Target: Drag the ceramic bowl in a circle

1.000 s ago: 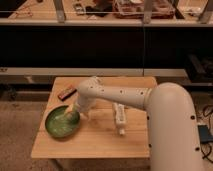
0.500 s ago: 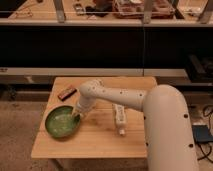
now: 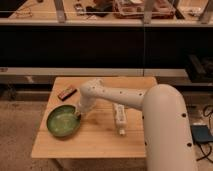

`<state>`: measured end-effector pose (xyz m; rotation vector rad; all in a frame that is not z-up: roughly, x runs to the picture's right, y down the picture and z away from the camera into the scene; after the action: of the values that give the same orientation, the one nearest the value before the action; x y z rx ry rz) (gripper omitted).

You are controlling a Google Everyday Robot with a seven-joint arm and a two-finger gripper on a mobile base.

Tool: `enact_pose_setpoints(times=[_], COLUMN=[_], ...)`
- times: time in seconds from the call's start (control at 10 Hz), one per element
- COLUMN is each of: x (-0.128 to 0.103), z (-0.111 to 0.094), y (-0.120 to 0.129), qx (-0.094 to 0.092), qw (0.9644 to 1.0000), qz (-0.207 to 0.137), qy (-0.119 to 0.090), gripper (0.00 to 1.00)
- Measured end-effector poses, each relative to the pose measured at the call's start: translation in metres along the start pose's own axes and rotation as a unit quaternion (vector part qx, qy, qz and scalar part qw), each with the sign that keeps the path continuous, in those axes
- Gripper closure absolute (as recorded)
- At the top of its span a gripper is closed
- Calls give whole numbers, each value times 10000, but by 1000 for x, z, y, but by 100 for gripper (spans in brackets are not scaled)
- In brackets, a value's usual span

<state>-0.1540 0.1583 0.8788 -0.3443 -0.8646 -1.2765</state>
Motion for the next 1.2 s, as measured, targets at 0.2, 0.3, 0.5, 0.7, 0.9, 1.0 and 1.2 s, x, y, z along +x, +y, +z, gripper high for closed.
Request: enact_pose_setpoints(times=[0.2, 0.3, 0.5, 0.7, 0.9, 1.0, 1.2], x=[-1, -4, -20, -48, -78, -97, -119], z=[-5, -12, -22, -24, -20, -17, -14], y=[4, 12, 38, 68, 77, 76, 53], qx=[-59, -136, -300, -471, -525, -555, -568], qw=[10000, 9998, 9994, 9987, 9976, 9958, 9902], qz=[-18, -41, -84, -172, -447, -712, -1247], qy=[62, 113, 147, 47, -78, -173, -274], gripper=[100, 100, 100, 100, 100, 100, 100])
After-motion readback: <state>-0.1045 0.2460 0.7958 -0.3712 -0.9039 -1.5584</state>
